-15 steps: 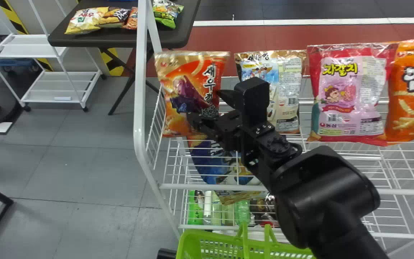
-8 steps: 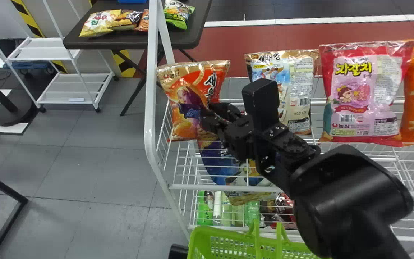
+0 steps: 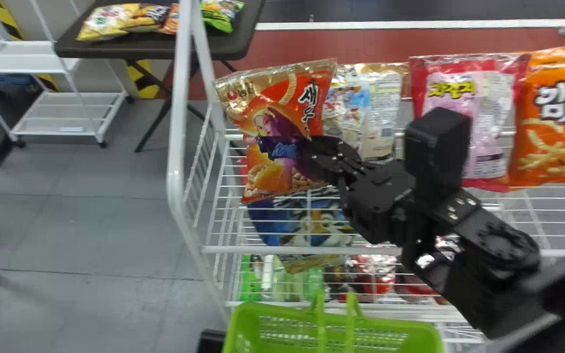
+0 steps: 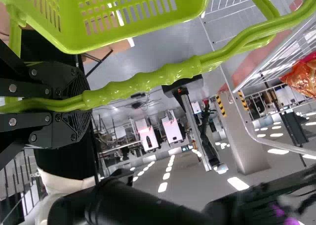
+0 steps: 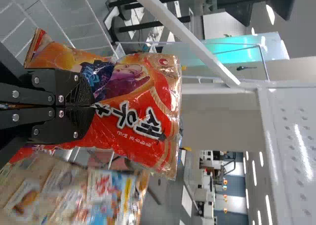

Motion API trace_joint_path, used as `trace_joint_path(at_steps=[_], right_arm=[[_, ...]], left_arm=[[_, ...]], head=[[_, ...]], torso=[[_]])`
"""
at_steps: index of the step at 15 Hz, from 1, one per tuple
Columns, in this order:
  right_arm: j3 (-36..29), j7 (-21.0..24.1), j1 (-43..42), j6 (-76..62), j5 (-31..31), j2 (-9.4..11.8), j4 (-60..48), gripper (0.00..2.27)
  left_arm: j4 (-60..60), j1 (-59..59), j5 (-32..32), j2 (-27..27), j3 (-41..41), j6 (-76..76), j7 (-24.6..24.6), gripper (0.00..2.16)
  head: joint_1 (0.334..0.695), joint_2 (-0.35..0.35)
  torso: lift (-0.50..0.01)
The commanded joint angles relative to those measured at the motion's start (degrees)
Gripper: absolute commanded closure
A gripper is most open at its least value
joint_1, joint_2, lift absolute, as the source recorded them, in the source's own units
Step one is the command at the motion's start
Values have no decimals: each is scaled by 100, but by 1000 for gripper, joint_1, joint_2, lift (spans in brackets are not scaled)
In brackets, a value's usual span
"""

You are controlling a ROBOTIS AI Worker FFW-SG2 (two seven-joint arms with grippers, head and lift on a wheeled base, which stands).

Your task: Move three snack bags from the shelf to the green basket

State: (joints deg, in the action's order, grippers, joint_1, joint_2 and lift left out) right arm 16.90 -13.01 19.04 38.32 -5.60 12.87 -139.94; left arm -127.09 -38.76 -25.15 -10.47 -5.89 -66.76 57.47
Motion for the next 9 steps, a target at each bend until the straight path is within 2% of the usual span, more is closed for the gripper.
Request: trace_joint_path(at_steps=[1,4,6,9], right_arm=[[-828,0,987,102,-398,357,-974,2135],[-1470,17,1937,436,-434,585,-1581,2135],[-1584,17,2086,1385,-425,717,-1721,2135],[-1751,-26,2543,2545,-249,699,-2003,2135]], left_arm=[[8,9,2,10,9,0,1,1548],[26,-44,2,115,53,17,18,1548],[35,-158,19,177,114,228,18,1548],[26,-149,28,264,255,334,27,1548]], head=[[695,-88],[695,-223],[695,-331],[695,-350]], torso=[[-48],[-48],[-48],[-48]])
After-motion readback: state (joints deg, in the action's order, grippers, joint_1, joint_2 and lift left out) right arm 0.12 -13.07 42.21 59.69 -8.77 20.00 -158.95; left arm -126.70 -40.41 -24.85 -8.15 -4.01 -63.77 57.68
